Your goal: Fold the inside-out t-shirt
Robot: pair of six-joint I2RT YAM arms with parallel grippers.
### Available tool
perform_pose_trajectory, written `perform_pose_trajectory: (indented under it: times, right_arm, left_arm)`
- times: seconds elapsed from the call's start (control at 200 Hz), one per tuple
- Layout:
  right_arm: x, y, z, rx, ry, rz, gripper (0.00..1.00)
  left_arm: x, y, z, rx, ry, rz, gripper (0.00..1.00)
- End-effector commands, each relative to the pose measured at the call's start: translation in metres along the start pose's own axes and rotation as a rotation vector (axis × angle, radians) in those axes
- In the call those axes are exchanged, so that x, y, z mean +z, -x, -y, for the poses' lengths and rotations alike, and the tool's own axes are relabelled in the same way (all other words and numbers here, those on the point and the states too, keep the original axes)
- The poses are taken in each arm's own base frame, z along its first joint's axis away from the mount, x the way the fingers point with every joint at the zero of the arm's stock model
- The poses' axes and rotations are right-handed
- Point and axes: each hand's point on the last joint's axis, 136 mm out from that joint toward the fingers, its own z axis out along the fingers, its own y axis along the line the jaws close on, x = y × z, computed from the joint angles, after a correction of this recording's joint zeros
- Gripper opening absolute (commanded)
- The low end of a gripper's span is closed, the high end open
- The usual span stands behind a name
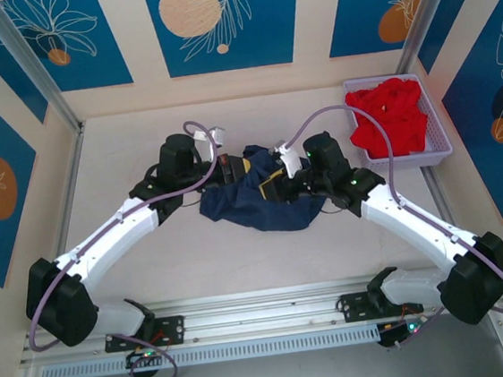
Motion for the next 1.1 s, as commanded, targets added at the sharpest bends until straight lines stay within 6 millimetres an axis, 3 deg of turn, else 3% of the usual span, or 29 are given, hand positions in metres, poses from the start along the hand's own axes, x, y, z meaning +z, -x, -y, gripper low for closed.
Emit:
perform_pose_trajectory:
  times: [0.0, 0.275, 0.49, 0.555, 0.835, 0.965, 1.095]
  right_arm:
    - [0.008, 0.014, -0.001, -0.051, 0.014, 0.036, 0.34]
    - [0.024, 0.019, 0.004, -0.067, 0.024, 0.020, 0.34]
    - [0.025, 0.023, -0.006, -0.067, 0.079, 0.022, 0.06]
    - [0.020, 0.024, -0.010, -0.064, 0.098, 0.028, 0.00]
    - [-0.025, 0.054, -0.035, 0.056, 0.297, 0.095, 0.00]
    - [-0.040, 0.068, -0.036, 0.113, 0.351, 0.134, 0.00]
    - [-0.043, 0.073, -0.029, 0.175, 0.359, 0.135, 0.00]
  left_arm:
    - [-0.011, 0.012, 0.020, 0.017, -0.026, 0.034, 0.00]
    - [-0.012, 0.012, 0.023, 0.028, -0.034, 0.034, 0.00]
    - [-0.011, 0.013, 0.014, 0.034, 0.011, 0.041, 0.00]
    - [-0.010, 0.014, 0.007, 0.033, 0.049, 0.045, 0.00]
    - [-0.001, 0.020, -0.033, 0.056, 0.227, 0.061, 0.00]
    - [0.002, 0.024, -0.038, 0.069, 0.239, 0.066, 0.00]
    - [0.002, 0.026, -0.038, 0.085, 0.239, 0.069, 0.00]
